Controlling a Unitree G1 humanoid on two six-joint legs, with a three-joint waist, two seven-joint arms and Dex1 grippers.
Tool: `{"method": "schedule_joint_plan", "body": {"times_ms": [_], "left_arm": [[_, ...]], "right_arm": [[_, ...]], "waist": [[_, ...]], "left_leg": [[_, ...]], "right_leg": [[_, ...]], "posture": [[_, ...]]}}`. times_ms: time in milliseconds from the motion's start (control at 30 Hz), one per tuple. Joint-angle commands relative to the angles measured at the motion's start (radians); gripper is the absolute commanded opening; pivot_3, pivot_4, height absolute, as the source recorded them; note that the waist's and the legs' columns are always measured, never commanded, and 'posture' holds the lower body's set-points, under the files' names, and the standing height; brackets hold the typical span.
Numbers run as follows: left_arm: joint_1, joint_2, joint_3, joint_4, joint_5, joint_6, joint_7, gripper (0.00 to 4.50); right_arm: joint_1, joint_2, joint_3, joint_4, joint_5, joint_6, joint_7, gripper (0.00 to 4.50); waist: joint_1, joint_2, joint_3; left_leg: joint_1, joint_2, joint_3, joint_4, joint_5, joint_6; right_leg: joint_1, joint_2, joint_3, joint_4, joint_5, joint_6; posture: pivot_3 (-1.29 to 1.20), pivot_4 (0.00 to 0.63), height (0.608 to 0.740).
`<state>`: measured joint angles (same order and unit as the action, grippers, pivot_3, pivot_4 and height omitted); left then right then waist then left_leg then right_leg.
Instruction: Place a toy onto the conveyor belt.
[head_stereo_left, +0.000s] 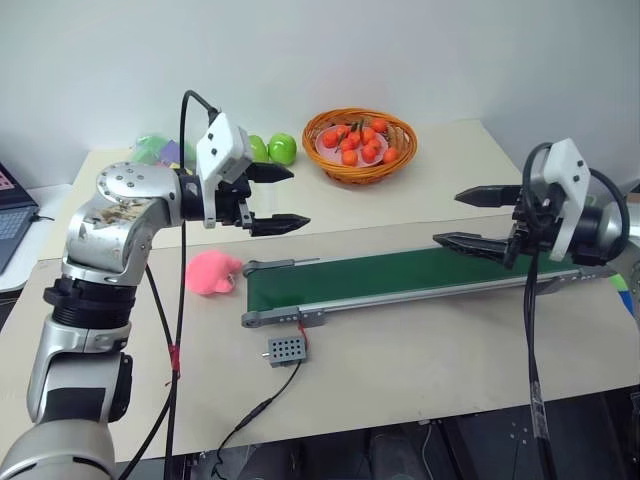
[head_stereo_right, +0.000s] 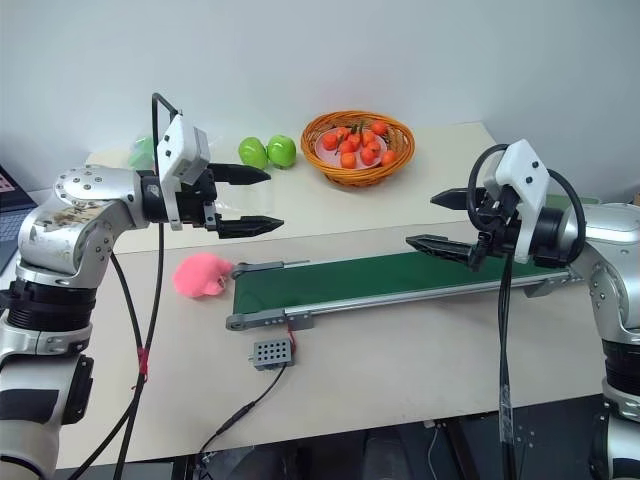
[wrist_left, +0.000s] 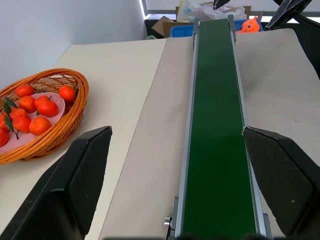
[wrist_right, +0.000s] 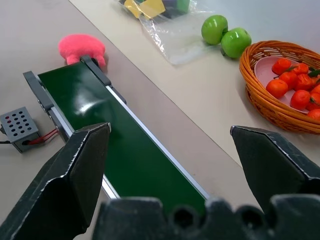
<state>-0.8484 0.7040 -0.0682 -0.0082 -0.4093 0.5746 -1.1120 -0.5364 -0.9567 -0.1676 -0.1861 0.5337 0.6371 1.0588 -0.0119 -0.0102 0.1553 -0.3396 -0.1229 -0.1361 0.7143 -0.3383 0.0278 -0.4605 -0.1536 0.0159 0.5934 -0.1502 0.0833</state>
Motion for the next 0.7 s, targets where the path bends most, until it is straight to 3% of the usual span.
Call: {"method": "schedule_joint_plan", "body": {"times_ms": [33, 133, 433, 567, 700], "left_arm": [[0.014, 0.061, 0.042, 0.052, 0.015, 0.024, 0.005, 4.45], [0.068, 0.114, 0.145, 0.211, 0.006, 0.126, 0.088, 4.45], [0.171, 0.112, 0.292, 0.249, -0.093, 0.216, 0.128, 4.45], [0.179, 0.129, 0.501, 0.497, -0.226, 0.572, 0.224, 4.45], [0.154, 0.124, 0.735, 0.728, -0.291, 0.636, 0.383, 4.45]], "right_arm": [[-0.013, -0.003, -0.018, -0.019, 0.012, -0.010, -0.002, 4.50], [-0.007, -0.002, -0.012, -0.019, 0.012, -0.011, 0.006, 4.50], [-0.045, 0.010, 0.024, 0.009, 0.004, -0.018, 0.022, 4.50], [-0.065, 0.017, 0.046, 0.029, -0.002, -0.022, 0.033, 4.50], [-0.076, 0.015, 0.059, 0.039, -0.004, -0.020, 0.045, 4.50]], "waist": [[0.000, 0.000, 0.000], [-0.015, 0.001, 0.000], [0.003, -0.001, 0.001], [-0.007, -0.001, 0.001], [-0.020, -0.001, 0.001]], "left_leg": [[0.000, 0.000, 0.000, 0.000, 0.000, 0.000], [0.003, 0.000, 0.002, -0.002, 0.000, 0.000], [0.001, 0.001, 0.002, 0.000, 0.000, 0.000], [0.002, 0.001, 0.002, -0.001, 0.000, 0.000], [0.003, 0.001, 0.002, -0.001, 0.000, 0.000]], "right_leg": [[0.000, 0.000, 0.000, 0.000, 0.000, 0.000], [0.000, 0.000, 0.001, 0.001, 0.000, 0.000], [0.000, 0.001, 0.001, 0.000, 0.000, 0.000], [-0.001, 0.001, 0.001, 0.000, 0.000, 0.000], [-0.002, 0.002, 0.001, 0.001, 0.000, 0.000]], "posture": [[0.00, 0.150, 0.740], [0.00, 0.150, 0.740], [0.00, 0.150, 0.740], [0.00, 0.150, 0.740], [0.00, 0.150, 0.740]]}}
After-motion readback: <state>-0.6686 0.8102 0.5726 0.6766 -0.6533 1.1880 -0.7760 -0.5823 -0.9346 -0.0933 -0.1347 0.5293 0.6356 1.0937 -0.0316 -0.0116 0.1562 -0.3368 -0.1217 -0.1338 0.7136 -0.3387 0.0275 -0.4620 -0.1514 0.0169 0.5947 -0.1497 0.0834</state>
